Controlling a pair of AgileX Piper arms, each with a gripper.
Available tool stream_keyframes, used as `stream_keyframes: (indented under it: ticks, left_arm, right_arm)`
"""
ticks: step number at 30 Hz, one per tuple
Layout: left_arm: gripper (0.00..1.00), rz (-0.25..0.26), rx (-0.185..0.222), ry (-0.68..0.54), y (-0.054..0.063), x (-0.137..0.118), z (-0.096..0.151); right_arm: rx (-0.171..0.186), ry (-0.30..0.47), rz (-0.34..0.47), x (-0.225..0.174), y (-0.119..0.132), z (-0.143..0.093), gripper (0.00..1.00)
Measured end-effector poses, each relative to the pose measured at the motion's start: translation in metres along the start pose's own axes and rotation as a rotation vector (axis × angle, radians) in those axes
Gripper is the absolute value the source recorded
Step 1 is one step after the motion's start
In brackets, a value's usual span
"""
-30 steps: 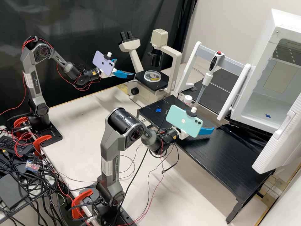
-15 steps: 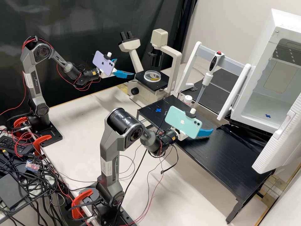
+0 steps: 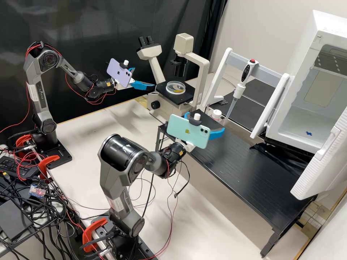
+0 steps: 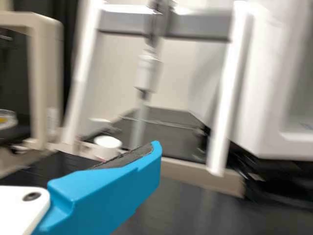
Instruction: Move the petri dish to the bench
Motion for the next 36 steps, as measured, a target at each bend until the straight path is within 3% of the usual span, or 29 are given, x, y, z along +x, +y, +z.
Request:
stream_keyframes:
  ticks: [10, 16, 19, 26, 32, 36]
  left_arm:
    - [1.00, 0.000, 0.000, 0.000, 0.000, 0.000, 0.000]
    - [1.00, 0.000, 0.000, 0.000, 0.000, 0.000, 0.000]
    - [1.00, 0.000, 0.000, 0.000, 0.000, 0.000, 0.000]
    - [1.00, 0.000, 0.000, 0.000, 0.000, 0.000, 0.000]
    - [1.00, 0.000, 0.000, 0.000, 0.000, 0.000, 0.000]
    - [1.00, 0.000, 0.000, 0.000, 0.000, 0.000, 0.000]
  right_arm:
    - [-0.108, 0.162, -0.034, 0.004, -0.021, -0.056, 1.00]
    - [-0.099, 0.159, -0.044, 0.012, -0.025, -0.071, 1.00]
    - [-0.116, 0.190, -0.051, 0.017, -0.029, -0.083, 1.00]
    - [-0.104, 0.239, -0.165, 0.044, -0.051, -0.118, 1.00]
    - [-0.147, 0.245, -0.210, 0.066, -0.064, -0.140, 1.00]
    - [-0.145, 0.234, -0.213, 0.077, -0.066, -0.145, 1.00]
